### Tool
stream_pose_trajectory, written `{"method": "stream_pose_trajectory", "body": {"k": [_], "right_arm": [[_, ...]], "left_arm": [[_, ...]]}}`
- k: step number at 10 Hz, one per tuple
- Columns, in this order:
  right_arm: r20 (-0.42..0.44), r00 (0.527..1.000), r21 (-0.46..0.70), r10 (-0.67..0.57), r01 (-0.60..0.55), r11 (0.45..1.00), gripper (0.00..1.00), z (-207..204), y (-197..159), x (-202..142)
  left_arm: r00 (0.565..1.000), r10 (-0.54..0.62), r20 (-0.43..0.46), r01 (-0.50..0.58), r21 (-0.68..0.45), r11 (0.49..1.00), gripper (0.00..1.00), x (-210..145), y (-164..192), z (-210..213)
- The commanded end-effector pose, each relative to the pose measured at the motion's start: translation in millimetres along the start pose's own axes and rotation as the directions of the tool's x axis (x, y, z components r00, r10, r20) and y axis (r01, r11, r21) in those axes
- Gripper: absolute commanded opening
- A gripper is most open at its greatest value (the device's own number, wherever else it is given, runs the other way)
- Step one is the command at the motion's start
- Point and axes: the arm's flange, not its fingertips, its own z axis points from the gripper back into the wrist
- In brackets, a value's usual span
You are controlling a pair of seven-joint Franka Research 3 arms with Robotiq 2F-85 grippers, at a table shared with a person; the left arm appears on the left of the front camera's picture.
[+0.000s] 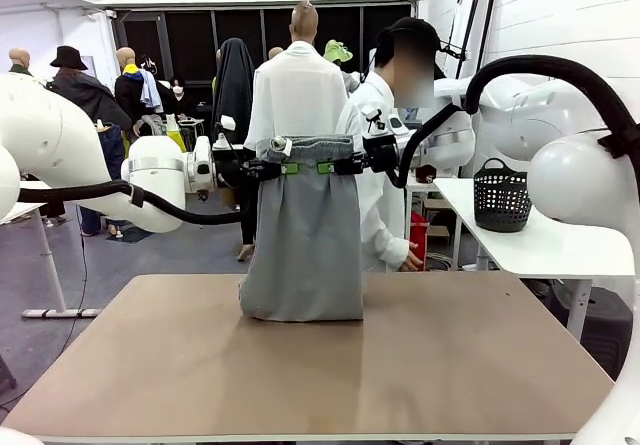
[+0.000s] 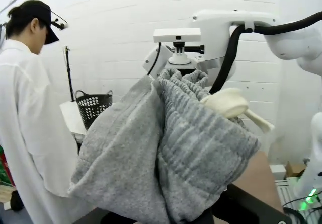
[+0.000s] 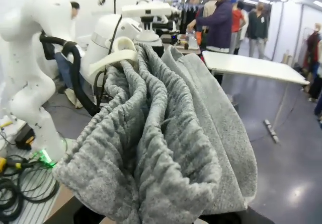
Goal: Fold the training pants.
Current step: Fold the Training pants in half.
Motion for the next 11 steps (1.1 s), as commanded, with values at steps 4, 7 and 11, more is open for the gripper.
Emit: {"method": "stream_pose_trajectory", "body": {"k": [4,7,11], "right_arm": [[0.097,0.984,-0.004,-0.150,0.151,0.989,0.00,16.2,81.2,-38.7],[0.119,0.976,-0.012,-0.185,0.187,0.982,0.00,17.2,114.5,-63.4],[0.068,0.977,0.022,-0.200,0.199,0.980,0.00,-3.6,105.1,-66.4]], "left_arm": [[0.990,0.143,-0.012,-0.144,-0.073,0.987,0.00,-35.2,-63.6,19.1],[0.987,0.162,0.005,-0.162,-0.030,0.986,0.00,-66.5,-93.2,26.0],[0.984,0.175,-0.013,-0.176,-0.076,0.981,0.00,-60.3,-84.8,7.2]]}}
